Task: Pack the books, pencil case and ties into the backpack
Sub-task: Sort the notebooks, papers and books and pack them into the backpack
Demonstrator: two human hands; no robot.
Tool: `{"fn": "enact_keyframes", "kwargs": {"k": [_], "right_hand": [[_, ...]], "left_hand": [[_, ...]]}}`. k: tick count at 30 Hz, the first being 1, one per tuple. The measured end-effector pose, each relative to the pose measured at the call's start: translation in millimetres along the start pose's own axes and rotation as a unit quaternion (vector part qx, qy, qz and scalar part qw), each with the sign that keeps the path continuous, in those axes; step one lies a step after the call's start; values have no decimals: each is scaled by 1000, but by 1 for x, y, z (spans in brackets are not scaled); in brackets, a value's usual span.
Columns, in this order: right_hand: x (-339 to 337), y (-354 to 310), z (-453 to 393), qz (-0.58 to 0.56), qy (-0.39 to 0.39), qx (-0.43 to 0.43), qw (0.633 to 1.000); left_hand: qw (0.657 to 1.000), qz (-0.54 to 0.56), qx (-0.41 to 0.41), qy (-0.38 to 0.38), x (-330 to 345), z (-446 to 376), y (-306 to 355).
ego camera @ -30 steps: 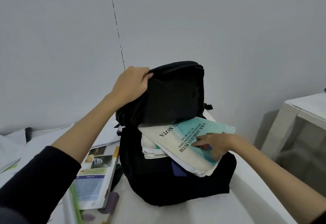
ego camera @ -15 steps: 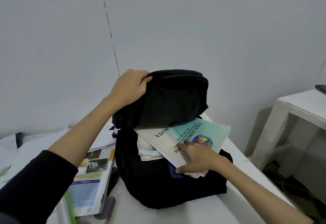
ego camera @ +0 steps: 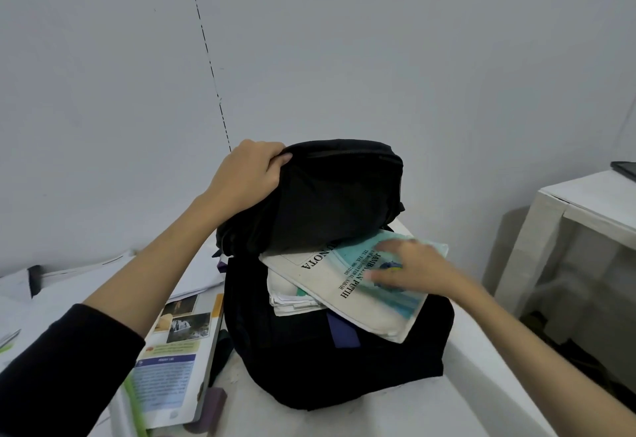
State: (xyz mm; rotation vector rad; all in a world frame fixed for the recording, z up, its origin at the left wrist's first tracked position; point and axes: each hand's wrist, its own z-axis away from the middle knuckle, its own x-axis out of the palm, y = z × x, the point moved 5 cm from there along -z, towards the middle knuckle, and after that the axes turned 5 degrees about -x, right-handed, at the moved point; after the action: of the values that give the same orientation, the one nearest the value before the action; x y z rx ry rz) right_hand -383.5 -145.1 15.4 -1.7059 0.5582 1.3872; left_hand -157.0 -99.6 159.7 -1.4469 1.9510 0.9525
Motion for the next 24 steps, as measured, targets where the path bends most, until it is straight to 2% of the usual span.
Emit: {"fn": "enact_keyframes", "kwargs": {"k": [2,3,5,7,8,10,12,14,16,20,24], "right_hand": [[-20,42,1,26,118,105,987],[-23,64,2,-7,158,161,974],[-9,99,5,-197,203,260,923],[13,106,9,-412,212,309,831],[19,105,8,-477,214,311,793],[21,98,5,-533,225,302,758],[15,77,0,-558,200,262,762],[14,56,-5,-551,155,230,787],[21,44,-11,-570,155,223,775],[43,45,-20,-617,292,294,669],[70,29,-16,-631,359,331,603]], "left_hand": [[1000,-1,-1,2,0,0,0],[1000,0,-3,6,0,0,0],[1000,4,-7,19,-2,-3,2],[999,10,-7,35,-5,-8,6],[999,11,-7,42,-7,-10,9],[998,10,-8,55,-12,-16,13],[998,9,-11,62,-16,-22,15],[998,11,-11,61,-17,-27,16],[998,9,-9,56,-13,-28,18],[998,4,2,62,-13,-26,21],[994,16,18,105,-29,-25,20]]}}
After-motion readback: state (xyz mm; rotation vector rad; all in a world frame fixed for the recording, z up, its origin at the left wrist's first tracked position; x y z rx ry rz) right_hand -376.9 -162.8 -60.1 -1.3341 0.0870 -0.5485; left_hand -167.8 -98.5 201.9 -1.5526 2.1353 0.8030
